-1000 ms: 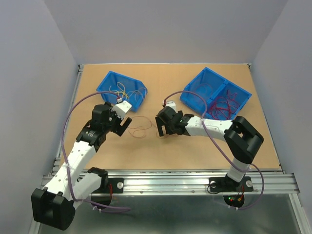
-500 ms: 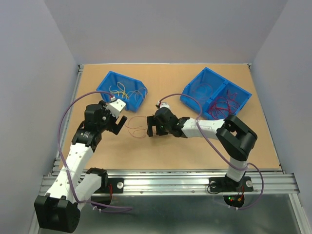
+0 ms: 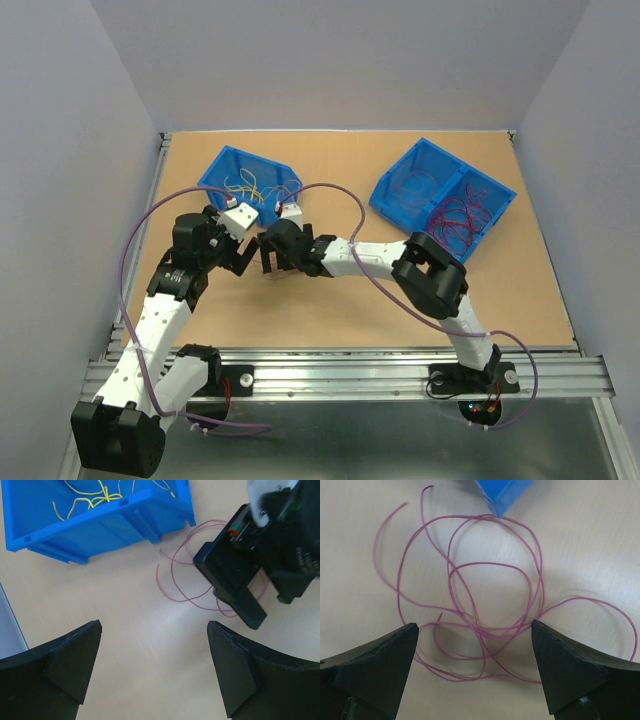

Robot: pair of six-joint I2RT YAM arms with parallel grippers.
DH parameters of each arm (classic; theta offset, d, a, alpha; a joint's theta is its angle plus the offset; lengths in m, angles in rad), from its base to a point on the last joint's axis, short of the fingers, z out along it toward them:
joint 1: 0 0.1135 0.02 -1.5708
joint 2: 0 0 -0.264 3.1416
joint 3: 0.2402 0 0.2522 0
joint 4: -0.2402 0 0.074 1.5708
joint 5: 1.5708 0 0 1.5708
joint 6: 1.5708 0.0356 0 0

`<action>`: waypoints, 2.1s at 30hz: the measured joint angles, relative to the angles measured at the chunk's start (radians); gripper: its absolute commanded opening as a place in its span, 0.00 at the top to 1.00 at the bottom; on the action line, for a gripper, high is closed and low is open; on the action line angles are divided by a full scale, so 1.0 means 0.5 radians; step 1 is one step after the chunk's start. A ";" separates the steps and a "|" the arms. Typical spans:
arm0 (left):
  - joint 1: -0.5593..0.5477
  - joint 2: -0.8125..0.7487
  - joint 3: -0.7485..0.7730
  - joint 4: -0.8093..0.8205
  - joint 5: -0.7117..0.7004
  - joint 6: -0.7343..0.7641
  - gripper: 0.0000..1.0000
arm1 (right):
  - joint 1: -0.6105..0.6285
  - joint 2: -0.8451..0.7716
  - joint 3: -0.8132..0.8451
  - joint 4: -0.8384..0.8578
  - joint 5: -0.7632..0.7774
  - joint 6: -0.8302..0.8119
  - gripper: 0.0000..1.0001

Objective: Untangle the cables

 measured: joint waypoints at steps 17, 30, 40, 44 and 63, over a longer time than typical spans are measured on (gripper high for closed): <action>0.072 0.021 -0.004 0.092 -0.004 0.021 0.01 | 0.073 0.067 0.099 -0.420 0.690 -0.069 1.00; 0.074 0.034 -0.004 0.111 0.095 0.018 0.01 | -0.558 -0.917 -0.262 -0.545 0.546 -0.274 1.00; 0.073 0.060 -0.004 0.114 0.188 0.019 0.01 | -1.021 -1.006 0.262 -0.649 0.339 -0.392 1.00; 0.066 0.137 -0.002 0.115 0.241 0.019 0.01 | -1.141 -0.958 0.298 -0.695 0.311 -0.375 1.00; -0.729 1.339 0.865 0.482 0.075 -0.383 0.02 | -1.496 0.020 0.269 -0.722 0.240 -0.340 0.99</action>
